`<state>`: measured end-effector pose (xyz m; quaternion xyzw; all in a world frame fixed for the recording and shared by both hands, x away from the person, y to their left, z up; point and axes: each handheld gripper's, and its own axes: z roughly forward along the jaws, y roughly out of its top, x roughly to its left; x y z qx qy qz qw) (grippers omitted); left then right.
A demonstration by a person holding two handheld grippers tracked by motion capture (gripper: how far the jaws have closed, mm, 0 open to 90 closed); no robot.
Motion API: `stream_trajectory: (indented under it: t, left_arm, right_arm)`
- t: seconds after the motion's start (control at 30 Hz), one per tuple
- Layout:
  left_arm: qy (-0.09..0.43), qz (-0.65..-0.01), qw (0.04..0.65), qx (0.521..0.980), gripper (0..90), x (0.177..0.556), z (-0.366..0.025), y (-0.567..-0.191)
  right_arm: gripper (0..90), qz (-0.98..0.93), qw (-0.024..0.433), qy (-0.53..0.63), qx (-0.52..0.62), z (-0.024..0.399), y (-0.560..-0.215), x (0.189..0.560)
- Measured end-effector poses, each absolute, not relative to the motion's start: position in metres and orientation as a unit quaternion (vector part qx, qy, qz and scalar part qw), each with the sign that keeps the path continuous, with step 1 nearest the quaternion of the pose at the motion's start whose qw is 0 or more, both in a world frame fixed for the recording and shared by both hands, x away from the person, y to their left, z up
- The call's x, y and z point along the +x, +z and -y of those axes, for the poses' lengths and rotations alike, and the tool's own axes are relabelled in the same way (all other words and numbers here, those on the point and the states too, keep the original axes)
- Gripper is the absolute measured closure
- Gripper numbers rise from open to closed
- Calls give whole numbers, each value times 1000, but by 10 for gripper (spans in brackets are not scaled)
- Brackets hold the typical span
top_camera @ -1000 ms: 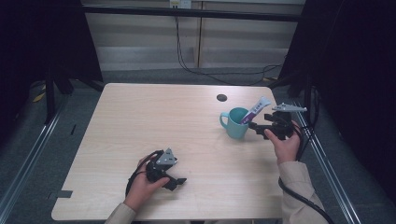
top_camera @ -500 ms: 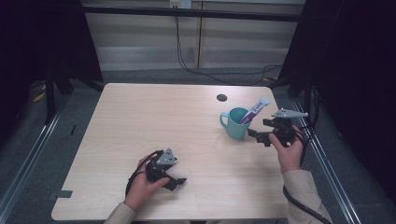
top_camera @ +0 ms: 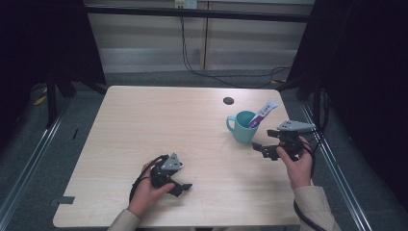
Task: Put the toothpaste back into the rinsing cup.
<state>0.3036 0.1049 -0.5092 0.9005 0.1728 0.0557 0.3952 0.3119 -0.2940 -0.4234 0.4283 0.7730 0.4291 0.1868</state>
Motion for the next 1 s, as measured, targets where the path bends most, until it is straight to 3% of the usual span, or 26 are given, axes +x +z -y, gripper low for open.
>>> stream_trajectory:
  t: [1.0]
  left_arm:
    - [56,-173,395,900,139,304,-105,-509]
  right_arm:
    - [136,-808,150,403,404,296,-470,265]
